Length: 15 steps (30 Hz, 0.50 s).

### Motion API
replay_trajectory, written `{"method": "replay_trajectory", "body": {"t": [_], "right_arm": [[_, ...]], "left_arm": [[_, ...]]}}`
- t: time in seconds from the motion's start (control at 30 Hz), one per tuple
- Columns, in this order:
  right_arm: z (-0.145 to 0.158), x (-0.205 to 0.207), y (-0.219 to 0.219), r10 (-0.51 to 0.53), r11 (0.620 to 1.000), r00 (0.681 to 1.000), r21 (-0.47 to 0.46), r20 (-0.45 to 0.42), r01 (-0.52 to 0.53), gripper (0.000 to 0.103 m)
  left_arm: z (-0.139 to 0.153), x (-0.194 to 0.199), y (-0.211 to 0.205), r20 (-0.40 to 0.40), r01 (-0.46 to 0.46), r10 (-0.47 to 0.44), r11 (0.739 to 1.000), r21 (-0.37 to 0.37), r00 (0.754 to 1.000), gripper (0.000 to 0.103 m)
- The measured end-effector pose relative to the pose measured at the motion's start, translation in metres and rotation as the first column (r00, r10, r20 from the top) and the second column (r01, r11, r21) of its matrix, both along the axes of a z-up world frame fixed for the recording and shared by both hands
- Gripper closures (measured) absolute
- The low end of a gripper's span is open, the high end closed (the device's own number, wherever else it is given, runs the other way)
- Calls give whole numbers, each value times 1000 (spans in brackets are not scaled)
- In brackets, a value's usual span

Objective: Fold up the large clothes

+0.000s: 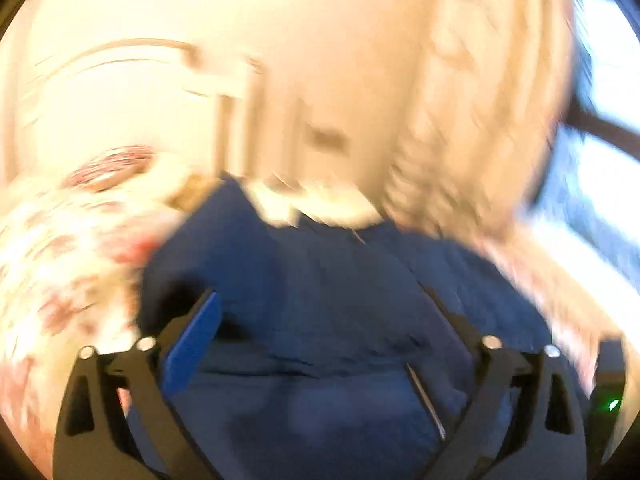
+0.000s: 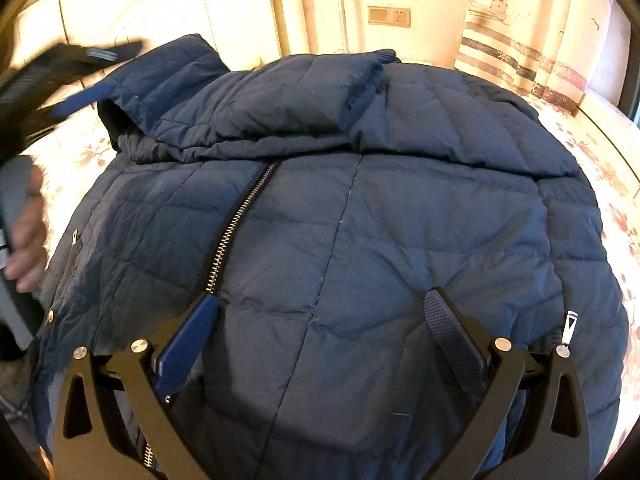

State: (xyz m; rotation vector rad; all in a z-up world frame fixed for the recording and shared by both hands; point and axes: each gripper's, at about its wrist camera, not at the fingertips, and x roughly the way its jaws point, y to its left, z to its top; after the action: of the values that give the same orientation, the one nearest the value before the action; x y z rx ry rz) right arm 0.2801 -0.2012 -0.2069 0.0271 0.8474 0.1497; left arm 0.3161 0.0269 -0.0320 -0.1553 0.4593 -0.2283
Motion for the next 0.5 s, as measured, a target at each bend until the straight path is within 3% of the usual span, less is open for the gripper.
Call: {"method": "replay_trajectory", "body": {"t": [0.1,0.2,0.3,0.5], "right_arm": [[0,0,2,-1,1000,1000,-5,0,1,4],[-1,-1,2,-2,1000,1000,-7,0,2,4],[-1,0,2,-2,1000,1000,-10,-1,2,4],[-1,0,3,-3,1000,1000,-18,-2,3,4]], "left_arm": [[-24,2,63,-96,-248,240,964,-91,966,5],[-56,15,104,-274,-362,312,919,-155,910,22],[-75,17,119,-348,-364,283,911,-193,893,23],[-66,44,75,-358,-293,263,955,-32,896,22]]}}
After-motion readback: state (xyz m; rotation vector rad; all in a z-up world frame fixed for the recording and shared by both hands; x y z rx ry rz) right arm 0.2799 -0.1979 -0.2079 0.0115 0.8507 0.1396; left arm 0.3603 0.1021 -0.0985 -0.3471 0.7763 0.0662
